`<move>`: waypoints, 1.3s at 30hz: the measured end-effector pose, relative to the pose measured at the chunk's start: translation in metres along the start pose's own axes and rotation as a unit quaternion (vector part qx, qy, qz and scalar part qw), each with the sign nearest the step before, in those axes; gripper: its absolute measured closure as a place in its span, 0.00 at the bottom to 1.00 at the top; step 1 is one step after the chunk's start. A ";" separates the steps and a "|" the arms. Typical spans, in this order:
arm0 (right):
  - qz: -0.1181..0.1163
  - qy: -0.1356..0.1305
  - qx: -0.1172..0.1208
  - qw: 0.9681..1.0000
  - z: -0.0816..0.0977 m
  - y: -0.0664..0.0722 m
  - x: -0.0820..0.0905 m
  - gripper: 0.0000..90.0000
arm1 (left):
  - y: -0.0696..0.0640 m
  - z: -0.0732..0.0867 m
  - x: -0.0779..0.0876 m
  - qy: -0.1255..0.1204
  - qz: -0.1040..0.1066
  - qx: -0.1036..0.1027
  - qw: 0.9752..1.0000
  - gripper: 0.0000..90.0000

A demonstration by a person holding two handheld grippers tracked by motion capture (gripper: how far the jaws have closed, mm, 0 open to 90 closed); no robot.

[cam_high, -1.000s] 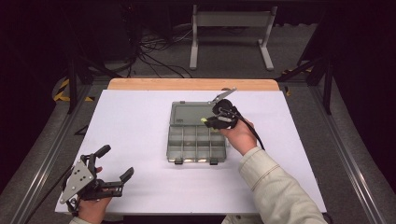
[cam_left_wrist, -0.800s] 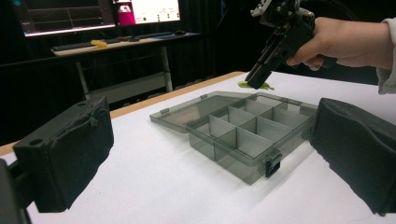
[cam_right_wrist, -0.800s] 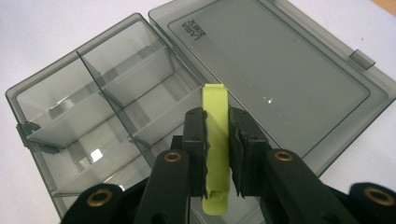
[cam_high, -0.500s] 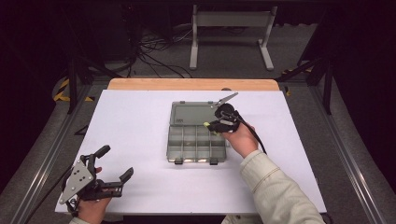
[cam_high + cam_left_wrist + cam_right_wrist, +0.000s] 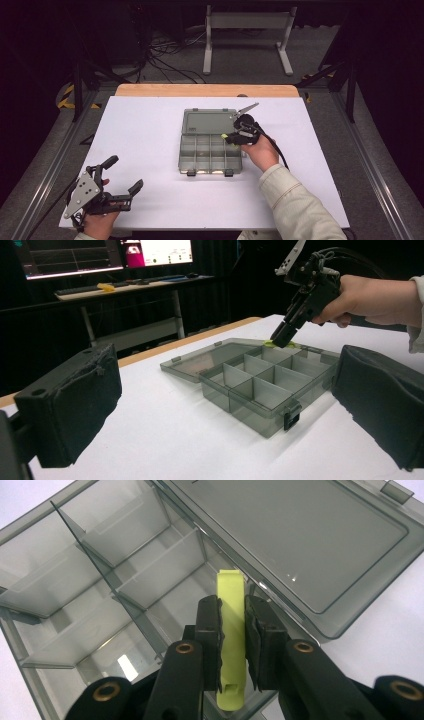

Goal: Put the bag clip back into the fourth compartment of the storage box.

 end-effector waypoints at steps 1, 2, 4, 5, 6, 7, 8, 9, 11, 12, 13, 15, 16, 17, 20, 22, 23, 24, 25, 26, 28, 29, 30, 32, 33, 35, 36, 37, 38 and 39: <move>0.000 0.001 -0.001 1.000 0.001 0.000 0.000 0.86 | 0.000 0.000 0.000 0.000 0.000 0.000 1.000 0.00; -0.001 0.001 -0.001 1.000 0.001 -0.001 0.000 0.86 | 0.000 0.000 0.000 0.000 0.000 0.000 1.000 0.00; -0.002 0.001 0.000 1.000 0.003 -0.002 0.000 0.86 | 0.000 0.000 0.000 -0.002 0.000 0.000 1.000 0.00; -0.001 0.004 -0.004 1.000 0.004 -0.002 0.000 0.86 | 0.000 0.000 0.000 -0.001 0.000 0.000 1.000 0.00; -0.003 0.002 -0.007 1.000 0.004 -0.002 0.000 0.86 | 0.000 0.000 0.000 0.000 0.000 0.000 1.000 0.00; -0.006 0.001 -0.005 1.000 0.005 -0.003 0.000 0.86 | 0.000 0.000 0.000 0.000 0.001 0.000 1.000 0.00; -0.006 0.002 -0.007 1.000 0.005 -0.003 0.000 0.86 | 0.000 0.000 0.000 -0.001 0.000 0.000 1.000 0.00; -0.006 0.003 -0.008 1.000 0.006 -0.003 -0.001 0.86 | 0.000 0.000 0.000 0.000 0.001 0.000 1.000 0.00; -0.005 0.005 -0.007 1.000 0.006 -0.003 -0.001 0.86 | 0.000 0.000 -0.001 0.000 0.001 -0.001 1.000 0.00; -0.005 0.005 -0.006 1.000 0.007 -0.003 -0.001 0.86 | 0.000 0.000 -0.001 0.000 0.002 -0.001 1.000 0.00; -0.005 0.005 -0.006 1.000 0.007 -0.003 -0.001 0.86 | 0.000 0.000 -0.001 0.000 0.002 -0.001 1.000 0.00; -0.005 0.009 -0.010 1.000 0.008 -0.004 -0.001 0.83 | 0.000 0.000 -0.001 0.000 0.002 -0.001 1.000 0.00; -0.005 0.010 -0.013 1.000 0.008 -0.004 -0.001 0.81 | 0.000 0.000 -0.001 0.000 0.001 0.000 1.000 0.00; -0.006 0.010 -0.014 1.000 0.008 -0.004 -0.001 0.81 | 0.000 0.000 -0.001 0.000 0.002 0.000 1.000 0.00; -0.006 0.005 -0.008 1.000 0.007 -0.004 0.000 0.77 | 0.000 0.000 -0.001 -0.001 0.001 0.000 1.000 0.00; -0.005 0.001 -0.009 1.000 0.006 -0.003 0.002 0.73 | 0.000 0.000 -0.001 -0.001 0.002 0.000 1.000 0.00; -0.003 0.000 -0.005 1.000 0.005 -0.003 0.003 0.69 | 0.000 0.000 -0.001 0.000 0.001 0.000 1.000 0.00; 0.001 -0.003 -0.004 1.000 0.004 -0.003 0.004 0.63 | 0.000 0.000 -0.001 -0.001 0.002 0.001 1.000 0.00; 0.006 -0.010 -0.002 1.000 0.002 -0.003 0.006 0.56 | 0.000 0.000 -0.001 -0.001 0.001 0.001 1.000 0.00; 0.010 -0.013 -0.003 1.000 0.001 -0.001 0.008 0.49 | 0.000 0.000 -0.001 -0.001 0.001 0.001 1.000 0.00; 0.017 -0.024 0.009 1.000 -0.003 0.002 0.014 0.40 | 0.000 0.000 -0.001 0.000 0.001 0.001 1.000 0.00; 0.019 -0.029 0.011 0.999 -0.004 0.003 0.016 0.38 | 0.000 0.000 0.000 0.000 0.001 0.000 1.000 0.00; 0.018 -0.034 0.017 0.999 -0.006 0.005 0.020 0.36 | 0.000 0.000 0.000 0.001 0.001 0.000 1.000 0.00; 0.023 -0.044 0.022 0.999 -0.008 0.009 0.026 0.33 | 0.000 0.000 0.001 0.000 -0.001 0.001 1.000 0.00; 0.020 -0.050 0.028 0.998 -0.010 0.012 0.030 0.33 | 0.000 0.000 0.001 -0.002 -0.001 0.001 1.000 0.00; 0.019 -0.064 0.037 0.997 -0.012 0.019 0.038 0.30 | 0.000 0.000 0.002 -0.001 -0.001 0.002 1.000 0.00; 0.017 -0.070 0.042 0.997 -0.013 0.022 0.042 0.30 | 0.000 0.000 0.002 0.000 -0.002 0.002 1.000 0.00; 0.015 -0.073 0.044 0.996 -0.013 0.025 0.045 0.30 | 0.000 0.000 0.002 -0.001 -0.002 0.002 1.000 0.00; 0.014 -0.078 0.047 0.996 -0.013 0.028 0.048 0.29 | 0.000 0.000 0.002 -0.001 -0.002 0.001 1.000 0.00; 0.016 -0.083 0.051 0.995 -0.013 0.031 0.052 0.28 | 0.001 -0.001 0.002 -0.003 -0.003 0.001 1.000 0.00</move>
Point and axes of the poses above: each handheld gripper's, and its own axes: x roughly backward along the jaws, z roughly out of its underside, y roughly to its left, the point moved 7 cm from there along -x, roughly forward along the jaws, and after that the axes turned 5 degrees about -z, right-handed, at the moved point
